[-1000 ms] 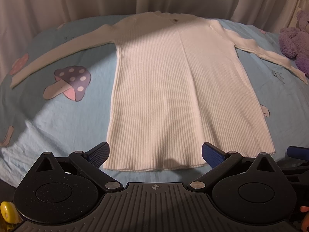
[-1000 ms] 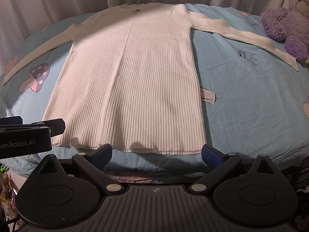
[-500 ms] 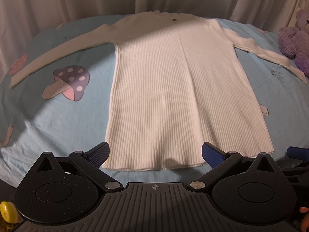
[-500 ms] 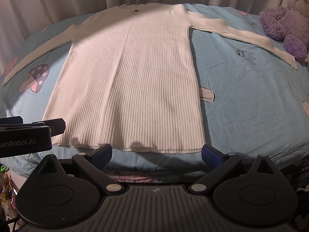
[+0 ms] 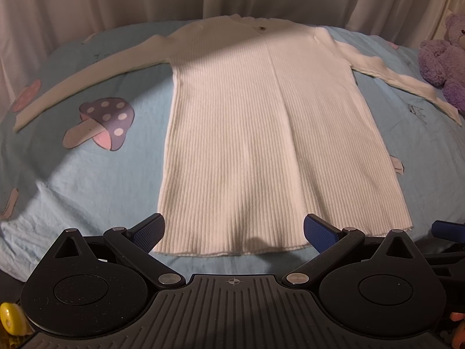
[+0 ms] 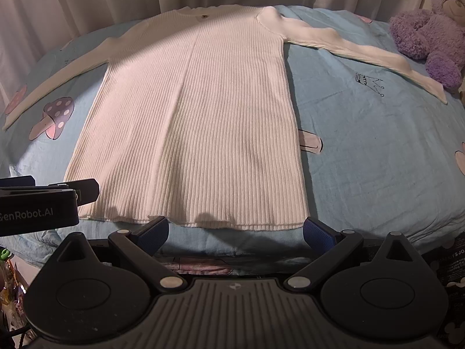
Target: Fold small clothes
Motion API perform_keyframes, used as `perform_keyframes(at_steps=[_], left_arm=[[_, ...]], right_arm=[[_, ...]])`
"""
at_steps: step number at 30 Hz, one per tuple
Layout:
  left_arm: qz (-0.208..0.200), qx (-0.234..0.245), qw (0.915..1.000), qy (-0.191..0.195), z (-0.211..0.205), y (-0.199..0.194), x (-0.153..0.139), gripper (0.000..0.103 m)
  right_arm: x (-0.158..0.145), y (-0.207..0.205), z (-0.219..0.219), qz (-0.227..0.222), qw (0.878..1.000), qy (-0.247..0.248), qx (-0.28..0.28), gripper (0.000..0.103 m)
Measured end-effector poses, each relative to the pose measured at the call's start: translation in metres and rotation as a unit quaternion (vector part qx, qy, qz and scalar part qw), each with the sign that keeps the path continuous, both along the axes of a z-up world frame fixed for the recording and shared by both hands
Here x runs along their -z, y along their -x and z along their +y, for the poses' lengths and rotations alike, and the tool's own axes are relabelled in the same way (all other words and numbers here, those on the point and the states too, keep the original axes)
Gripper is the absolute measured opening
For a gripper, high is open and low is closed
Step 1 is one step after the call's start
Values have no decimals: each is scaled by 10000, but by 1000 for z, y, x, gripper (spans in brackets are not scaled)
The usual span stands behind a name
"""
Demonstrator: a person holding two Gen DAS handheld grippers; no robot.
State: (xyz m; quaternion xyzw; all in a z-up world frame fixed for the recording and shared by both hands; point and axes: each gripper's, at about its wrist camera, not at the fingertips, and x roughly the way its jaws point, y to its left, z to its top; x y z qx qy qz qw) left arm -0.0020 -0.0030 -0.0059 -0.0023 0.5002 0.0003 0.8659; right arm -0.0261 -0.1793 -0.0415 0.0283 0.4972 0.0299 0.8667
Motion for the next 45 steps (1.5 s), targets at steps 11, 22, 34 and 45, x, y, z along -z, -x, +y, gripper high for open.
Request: perform_keyframes(at_steps=[11,22,34,45], left_arm=[[32,2,10000,-8,0,-2,0,103],[77,16,10000,-6,-1,-4,0,103],[103,35,9999,-20,-3,-5,1,103],[163,25,9998,68,1,-7,3,103]], right_arm=[[0,1,-1,-9,10000,-14,-4,99],[1,2,-3,-2,10000,-39,2,99],[1,2,-3,2,10000,-67,10,99],[0,1,-6,-54,9994,-323,-53,99]])
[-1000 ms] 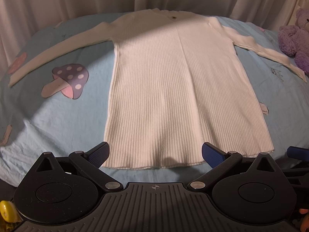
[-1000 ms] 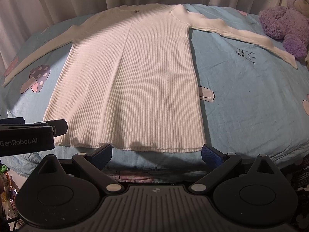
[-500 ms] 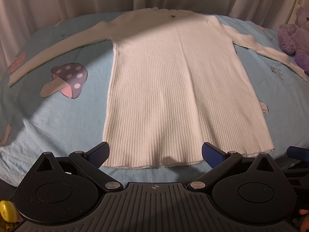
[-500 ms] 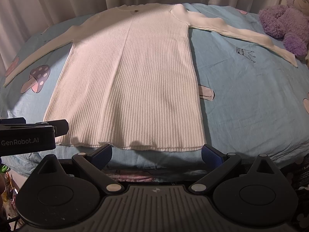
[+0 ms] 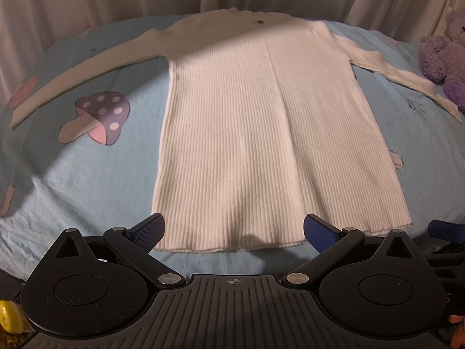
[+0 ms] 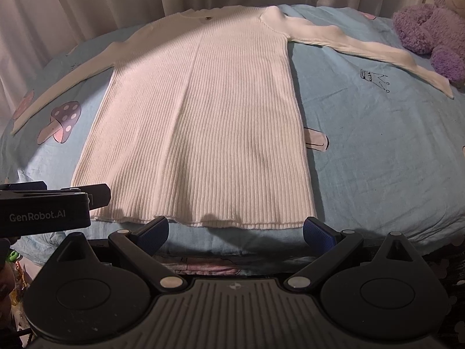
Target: Fold small clothes
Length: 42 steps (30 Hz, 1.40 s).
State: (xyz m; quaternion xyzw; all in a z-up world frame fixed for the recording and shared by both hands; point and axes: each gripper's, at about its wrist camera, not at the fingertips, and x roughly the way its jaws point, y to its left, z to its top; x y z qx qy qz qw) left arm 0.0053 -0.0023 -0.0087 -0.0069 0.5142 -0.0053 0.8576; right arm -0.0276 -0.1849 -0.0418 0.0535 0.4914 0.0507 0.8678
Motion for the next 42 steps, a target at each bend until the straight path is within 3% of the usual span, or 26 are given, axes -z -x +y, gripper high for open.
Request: perform_keyframes(at_steps=[11,13,16,19,21,23,25,27,29,32,35,36,37,38,40,42], left_arm=[[121,87,9985,524,2,-10,7,103],[-48,-46,9972,739,9,-14,4,103],[-388,-275,9932,1059,22,-20,0,103],[-592,-442,9904,1171,31,-34,-4,103],[-683,-671,9891,1123,36,-44,-5,103],[-676,-910,9876,1090,40,-55,-1,103],[-555,-1088,9862,1120,44,-68,6,103],[-479,-1213,9834,1258,48,-78,13,103],[-424,-1386,9794,1409,51,-88,20,103],[-287,-1523,9757,1552,50,-101,29,103],[-231,-1504,9765,1526,42,-115,32,103],[-246,-1497,9767,1517,40,-119,33,103],[-259,-1494,9766,1528,38,-122,34,103],[-258,-1496,9761,1553,36,-126,34,103],[-232,-1498,9749,1631,33,-134,36,103],[-255,-1457,9737,1734,32,-141,36,103]], right_arm=[[14,-15,-18,91,9965,-827,-59,99],[13,-19,-29,-382,9940,-1023,-78,99],[5,-29,-68,-1762,9737,-1393,372,99],[-1,-60,-118,-2262,9575,-1449,1052,99],[1,-89,-165,-2225,9454,-1716,1653,99],[13,-114,-215,-2118,9196,-2103,2553,99],[32,-133,-261,-1955,8840,-2574,3377,98],[58,-152,-312,-1758,8409,-3129,4051,89],[79,-164,-343,-1654,8118,-3252,4559,58],[101,-180,-372,-1679,7841,-3478,4857,27],[111,-188,-384,-1855,7623,-3662,5004,22],[112,-190,-384,-1885,7618,-3613,5036,19],[112,-193,-382,-1878,7715,-3450,5005,11],[108,-198,-378,-1879,7859,-3198,4947,6],[86,-208,-360,-2193,8216,-2497,4632,6],[56,-219,-330,-2661,8525,-2096,3981,6]])
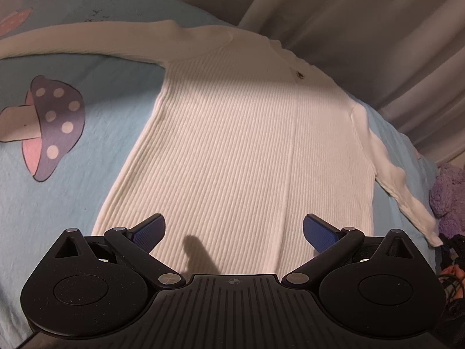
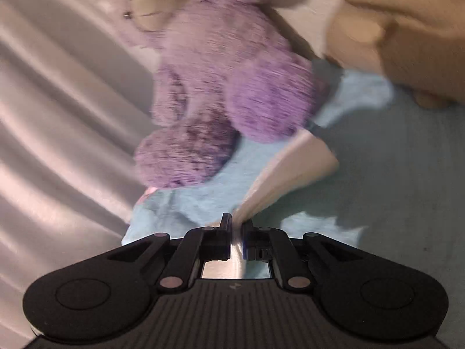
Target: Fold small clothes
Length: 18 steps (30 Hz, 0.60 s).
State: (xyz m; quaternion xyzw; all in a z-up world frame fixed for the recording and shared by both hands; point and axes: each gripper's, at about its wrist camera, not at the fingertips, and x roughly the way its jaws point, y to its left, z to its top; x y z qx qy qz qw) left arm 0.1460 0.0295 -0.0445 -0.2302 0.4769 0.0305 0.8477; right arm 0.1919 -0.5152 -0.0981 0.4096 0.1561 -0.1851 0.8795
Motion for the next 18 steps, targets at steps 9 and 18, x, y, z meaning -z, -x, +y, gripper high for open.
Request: perform_keyframes(at_steps=[9,18], left_arm=[[-802,489,9929,728,-7,-48,-16,103],[-352,948,9857,1349,-19,-120,23,90]], right_arm=[[-22,-39,194,-371,9130,377,-4046,21],[16,-16,194,648,9238,338,-3758,21]])
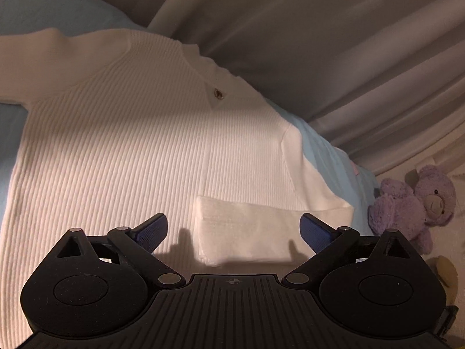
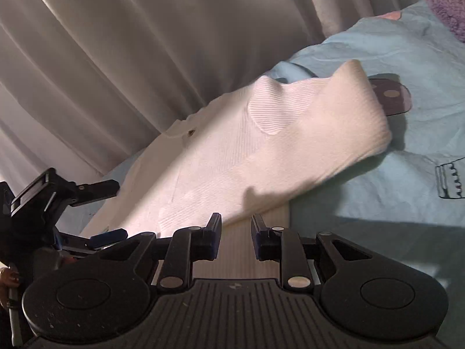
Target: Fold small clothes
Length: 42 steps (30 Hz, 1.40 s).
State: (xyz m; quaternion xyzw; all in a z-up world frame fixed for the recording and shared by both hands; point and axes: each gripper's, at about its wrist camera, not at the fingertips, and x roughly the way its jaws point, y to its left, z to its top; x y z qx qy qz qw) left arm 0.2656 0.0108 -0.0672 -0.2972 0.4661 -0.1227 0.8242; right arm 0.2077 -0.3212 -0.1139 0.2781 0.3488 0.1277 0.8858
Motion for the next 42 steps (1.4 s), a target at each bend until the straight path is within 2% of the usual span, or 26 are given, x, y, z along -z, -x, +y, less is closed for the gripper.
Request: perform_keyframes(at_steps=[4,5,7,9,11,15,18,20,22,23,24,25,26,28,30,32,33,34,37,42], left_arm=[[503,132,9983,264,-5,-14,30,71],[418,123,9986,288,-6,-14,31,69],[342,150,9990,245,-10,-18,31,56],[446,191,9987,154,-14,-22,33,29],[492,298,9983,131,-18,-25,38,12],[278,370,9989,-93,-19,-29,32,8],[-280,135,9990,-311,-1,-36,0,8],[-597,-34,9951,-793,12,-43,-17,8],[-788,-264,9835,-1607,23,-51,-26,8],[-818,-354,9758,-1995,28,-56,-26,8],[-787,-406,9710,-2221,34,-60,-22,9],[-713,-431,9693,-2313,40,-64,-16,9],[-612,-426,9725,-2206,47,-68,-8,11],[-484,-403,9834,-1704,61,-70,8,14],[-449,-472,9885,-1367,68,-71,20,23],[-464,-484,9902,-1226,71,-72,25,22],[-454,-461,9911,-1161,70,-75,27,12],[-442,-412,9921,-1102,70,-77,28,10],[-685,-395,9896,-1206,69,-81,18,9],[-1316,-581,9773,-1552,70,-84,-11,8]], right_arm=[[3,16,-12,54,9996,-147,222,22],[4,15,-14,56,9995,-167,245,22],[6,15,-14,67,9994,-198,265,22],[9,12,-13,104,9992,-247,292,22],[12,9,-14,150,9991,-273,302,22],[9,2,-13,168,9992,-124,351,22],[3,-3,-23,113,9985,29,542,23],[-1,-9,-30,75,9975,124,686,25],[-6,-19,-36,59,9960,261,855,27],[-8,-24,-38,37,9955,307,892,32],[-9,-31,-39,32,9953,356,900,36],[-10,-38,-39,56,9950,411,903,46],[-10,-45,-38,78,9949,461,890,51],[-10,-60,-34,88,9954,517,796,52],[-9,-76,-30,108,9957,565,724,52],[-6,-91,-24,153,9958,636,645,53],[-5,-99,-20,193,9956,678,611,53],[-3,-107,-16,235,9956,717,563,53],[1,-124,-6,315,9952,803,472,52],[-6,-131,11,72,9920,1224,309,36]])
